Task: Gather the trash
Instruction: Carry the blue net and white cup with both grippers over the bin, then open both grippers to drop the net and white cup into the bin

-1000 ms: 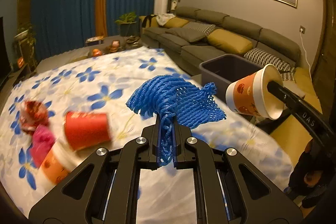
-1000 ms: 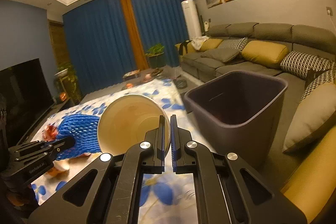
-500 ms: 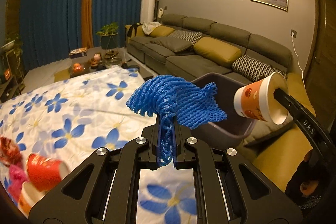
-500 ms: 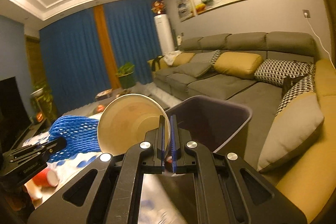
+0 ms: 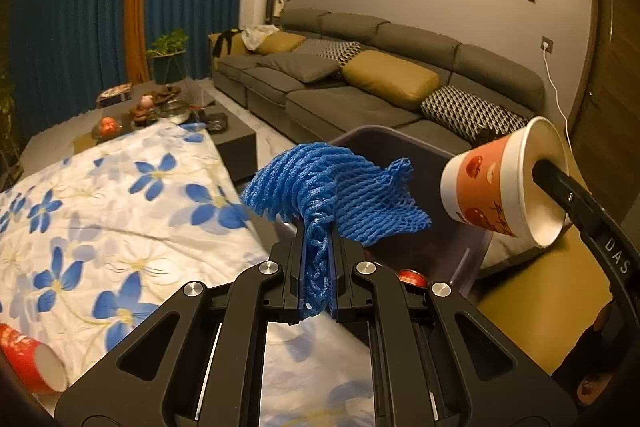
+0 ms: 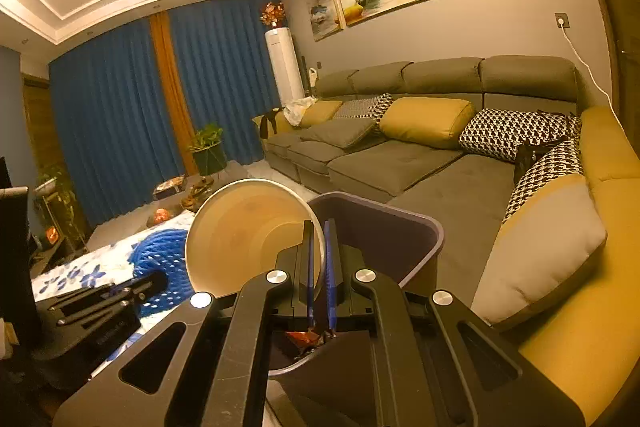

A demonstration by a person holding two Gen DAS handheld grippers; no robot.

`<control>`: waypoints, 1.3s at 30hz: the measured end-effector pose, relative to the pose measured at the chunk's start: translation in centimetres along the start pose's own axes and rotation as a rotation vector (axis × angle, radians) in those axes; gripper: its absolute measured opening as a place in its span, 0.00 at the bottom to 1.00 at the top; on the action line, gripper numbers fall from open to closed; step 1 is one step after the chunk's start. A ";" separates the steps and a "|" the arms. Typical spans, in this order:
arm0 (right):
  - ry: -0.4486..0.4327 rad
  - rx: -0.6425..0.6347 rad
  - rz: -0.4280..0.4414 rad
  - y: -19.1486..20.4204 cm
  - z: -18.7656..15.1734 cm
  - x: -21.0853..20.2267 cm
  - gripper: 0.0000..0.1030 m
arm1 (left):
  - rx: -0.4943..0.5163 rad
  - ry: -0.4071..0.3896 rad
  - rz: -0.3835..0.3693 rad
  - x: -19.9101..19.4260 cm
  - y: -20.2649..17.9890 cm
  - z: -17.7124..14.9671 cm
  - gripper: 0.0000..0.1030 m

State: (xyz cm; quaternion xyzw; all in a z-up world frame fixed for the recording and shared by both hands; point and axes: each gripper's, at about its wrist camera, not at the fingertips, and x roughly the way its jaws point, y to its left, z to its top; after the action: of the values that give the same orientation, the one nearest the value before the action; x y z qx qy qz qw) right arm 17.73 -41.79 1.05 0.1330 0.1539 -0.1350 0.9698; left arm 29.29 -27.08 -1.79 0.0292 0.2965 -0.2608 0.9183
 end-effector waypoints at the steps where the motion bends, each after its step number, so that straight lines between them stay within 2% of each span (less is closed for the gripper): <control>1: 0.002 0.000 -0.003 0.0 -0.1 0.1 0.06 | -0.001 0.003 -0.010 0.4 -0.1 -0.1 0.07; 9: 0.026 0.016 -0.011 -0.7 -0.7 1.4 0.06 | -0.036 0.026 -0.084 2.5 -0.4 -0.7 0.08; 25: 0.082 0.002 -0.010 -0.3 -1.7 3.6 0.06 | -0.041 0.070 -0.163 4.4 -1.4 -1.1 0.08; 29: 0.096 0.000 -0.012 0.0 -2.0 3.7 0.06 | -0.068 0.093 -0.222 4.9 -1.0 -1.2 0.11; 32: 0.105 0.003 -0.019 -0.2 -2.2 4.0 0.06 | -0.076 0.096 -0.264 5.0 -0.7 -1.4 0.25; 34: 0.116 0.008 -0.017 -0.4 -2.3 4.3 0.06 | -0.102 0.093 -0.289 4.9 -0.3 -1.7 0.56; 36: 0.129 0.010 -0.015 -0.3 -2.5 4.6 0.06 | -0.117 0.079 -0.299 4.5 0.2 -1.9 0.68; 39: 0.143 0.006 -0.019 -0.3 -2.7 4.9 0.06 | -0.144 0.088 -0.289 4.2 1.2 -2.2 0.76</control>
State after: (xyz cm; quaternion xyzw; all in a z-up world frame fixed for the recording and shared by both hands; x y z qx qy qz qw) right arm 21.40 -42.39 -3.13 0.1436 0.2236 -0.1346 0.9546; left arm 31.63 -27.48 -6.05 -0.0679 0.3556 -0.3667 0.8570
